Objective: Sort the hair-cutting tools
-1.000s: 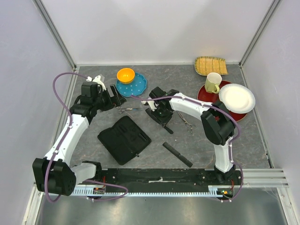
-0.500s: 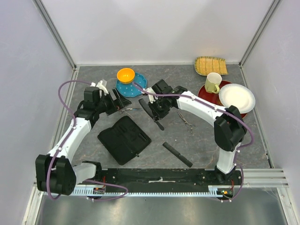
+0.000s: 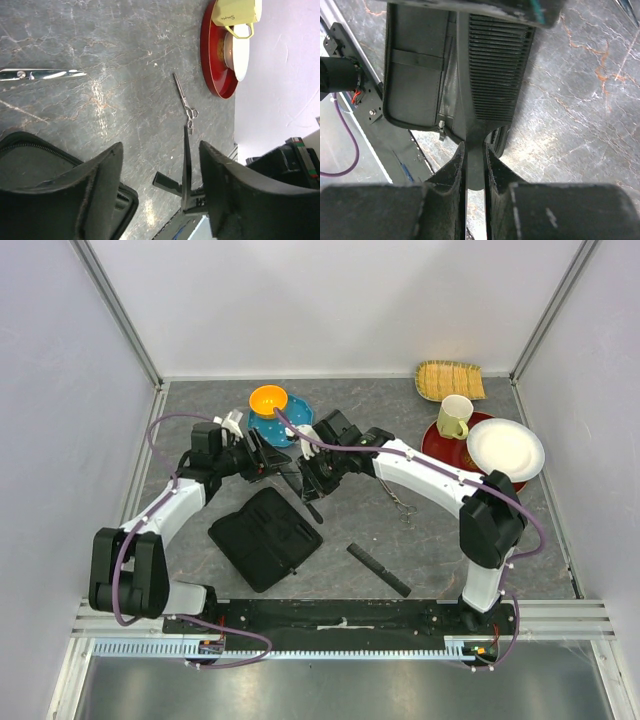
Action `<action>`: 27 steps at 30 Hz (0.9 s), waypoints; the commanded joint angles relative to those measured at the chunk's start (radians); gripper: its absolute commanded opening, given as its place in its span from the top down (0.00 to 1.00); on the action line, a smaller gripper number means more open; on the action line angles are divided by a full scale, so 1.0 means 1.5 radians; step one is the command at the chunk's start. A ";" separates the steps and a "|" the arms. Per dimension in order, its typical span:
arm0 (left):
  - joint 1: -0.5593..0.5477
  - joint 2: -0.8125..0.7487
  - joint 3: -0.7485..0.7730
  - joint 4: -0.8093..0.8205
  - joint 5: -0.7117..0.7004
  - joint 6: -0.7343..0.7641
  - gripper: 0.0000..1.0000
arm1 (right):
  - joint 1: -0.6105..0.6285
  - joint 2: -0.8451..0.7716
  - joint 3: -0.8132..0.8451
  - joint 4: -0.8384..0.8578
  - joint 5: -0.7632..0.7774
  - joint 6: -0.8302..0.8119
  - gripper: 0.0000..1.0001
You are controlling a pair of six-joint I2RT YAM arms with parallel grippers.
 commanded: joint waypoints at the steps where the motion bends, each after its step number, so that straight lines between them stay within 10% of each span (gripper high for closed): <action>1: -0.003 0.027 0.019 0.047 0.062 -0.025 0.40 | 0.007 -0.020 0.032 0.040 -0.032 0.017 0.95; 7: -0.004 0.035 0.037 0.014 0.058 -0.008 0.98 | 0.007 -0.012 0.032 0.039 -0.023 0.022 0.91; 12: -0.004 0.033 0.072 -0.059 0.005 0.040 0.98 | 0.007 -0.018 0.033 0.040 0.034 0.046 0.36; 15: -0.003 0.029 0.101 -0.114 -0.041 0.069 0.98 | 0.007 -0.031 0.017 0.042 0.080 0.054 0.26; 27: 0.001 -0.059 0.258 -0.342 -0.459 0.122 0.93 | 0.041 -0.018 -0.143 0.113 0.111 0.061 0.37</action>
